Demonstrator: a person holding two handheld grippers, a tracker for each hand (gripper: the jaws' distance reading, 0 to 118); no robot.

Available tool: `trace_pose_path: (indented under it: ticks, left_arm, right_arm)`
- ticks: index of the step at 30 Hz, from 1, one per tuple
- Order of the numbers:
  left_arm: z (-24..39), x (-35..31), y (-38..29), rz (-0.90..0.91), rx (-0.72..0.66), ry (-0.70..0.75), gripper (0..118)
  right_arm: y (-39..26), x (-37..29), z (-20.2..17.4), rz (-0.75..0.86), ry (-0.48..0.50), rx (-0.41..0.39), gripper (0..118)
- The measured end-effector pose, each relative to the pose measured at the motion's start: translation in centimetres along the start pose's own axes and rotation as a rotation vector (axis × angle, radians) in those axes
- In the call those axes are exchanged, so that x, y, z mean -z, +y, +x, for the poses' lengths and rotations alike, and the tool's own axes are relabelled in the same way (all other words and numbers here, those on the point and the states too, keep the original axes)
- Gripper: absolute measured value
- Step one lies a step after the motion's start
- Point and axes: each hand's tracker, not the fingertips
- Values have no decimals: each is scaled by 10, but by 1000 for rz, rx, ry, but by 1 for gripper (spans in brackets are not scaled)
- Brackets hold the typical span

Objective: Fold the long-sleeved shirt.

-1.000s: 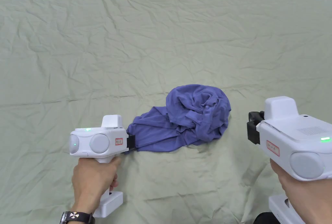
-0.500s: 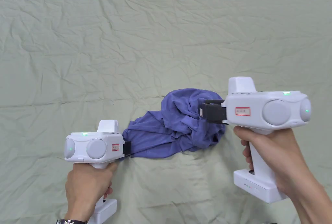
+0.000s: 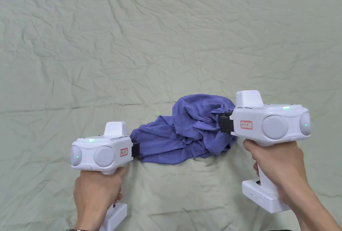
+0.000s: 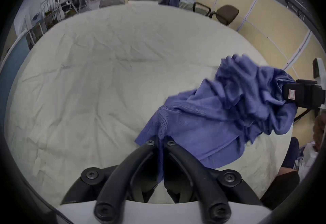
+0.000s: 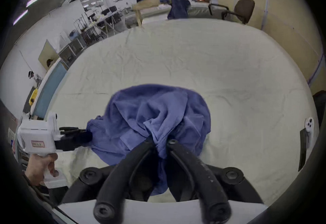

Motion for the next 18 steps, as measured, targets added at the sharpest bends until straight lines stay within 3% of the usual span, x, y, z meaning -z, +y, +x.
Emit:
trace_pose_path:
  ticks: [6, 12, 18]
  left_arm:
    - [1, -82, 40, 170, 57, 10, 4]
    - [-1, -201, 89, 386, 112, 26, 4]
    - [-9, -326, 140, 576, 165, 63, 4]
  right_arm:
    - [28, -81, -12, 196, -34, -81, 9]
    - [59, -173, -29, 371, -43, -162, 9]
    - [93, -271, -61, 534, -108, -291, 9]
